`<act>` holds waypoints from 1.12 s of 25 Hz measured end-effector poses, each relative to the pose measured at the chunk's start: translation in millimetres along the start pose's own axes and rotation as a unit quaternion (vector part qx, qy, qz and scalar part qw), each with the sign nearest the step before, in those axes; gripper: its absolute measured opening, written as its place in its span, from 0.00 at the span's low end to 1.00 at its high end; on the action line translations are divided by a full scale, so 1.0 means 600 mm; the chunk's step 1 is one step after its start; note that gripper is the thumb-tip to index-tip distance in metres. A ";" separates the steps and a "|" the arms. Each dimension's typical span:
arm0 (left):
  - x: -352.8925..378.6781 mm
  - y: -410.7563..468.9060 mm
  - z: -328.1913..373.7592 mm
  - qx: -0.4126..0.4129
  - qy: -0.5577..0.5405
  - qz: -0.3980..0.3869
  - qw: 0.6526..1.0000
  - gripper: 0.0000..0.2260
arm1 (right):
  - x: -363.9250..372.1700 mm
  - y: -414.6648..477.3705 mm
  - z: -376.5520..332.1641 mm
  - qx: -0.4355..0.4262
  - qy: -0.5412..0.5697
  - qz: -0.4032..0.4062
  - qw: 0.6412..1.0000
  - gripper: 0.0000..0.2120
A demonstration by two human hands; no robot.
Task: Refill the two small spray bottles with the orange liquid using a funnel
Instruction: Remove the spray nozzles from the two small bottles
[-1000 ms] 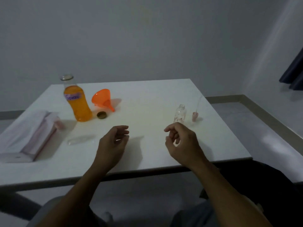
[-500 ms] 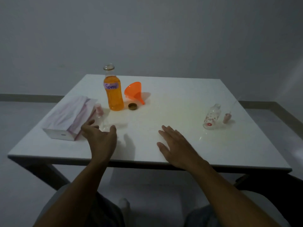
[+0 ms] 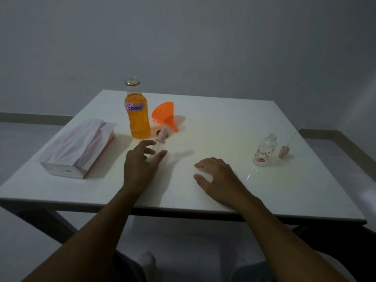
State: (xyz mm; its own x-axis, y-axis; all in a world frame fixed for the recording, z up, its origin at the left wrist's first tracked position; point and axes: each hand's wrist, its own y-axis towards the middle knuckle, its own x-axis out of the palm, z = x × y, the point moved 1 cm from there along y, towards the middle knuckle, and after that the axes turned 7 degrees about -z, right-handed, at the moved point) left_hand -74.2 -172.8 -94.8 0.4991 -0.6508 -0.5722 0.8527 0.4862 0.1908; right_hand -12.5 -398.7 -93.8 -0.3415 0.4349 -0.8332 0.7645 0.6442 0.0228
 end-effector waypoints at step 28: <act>0.089 0.034 0.092 0.224 0.007 -0.273 0.935 0.15 | -0.121 0.028 0.048 0.028 0.202 0.057 0.977 0.15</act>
State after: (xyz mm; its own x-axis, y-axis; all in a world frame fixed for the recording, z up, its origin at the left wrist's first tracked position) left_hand -21.8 -229.8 -77.8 -0.0296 -0.7217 -0.6915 0.9603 -0.2125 0.1807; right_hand 41.0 -437.4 -49.0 -0.4314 0.7219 -0.5411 0.8350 0.5465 0.0634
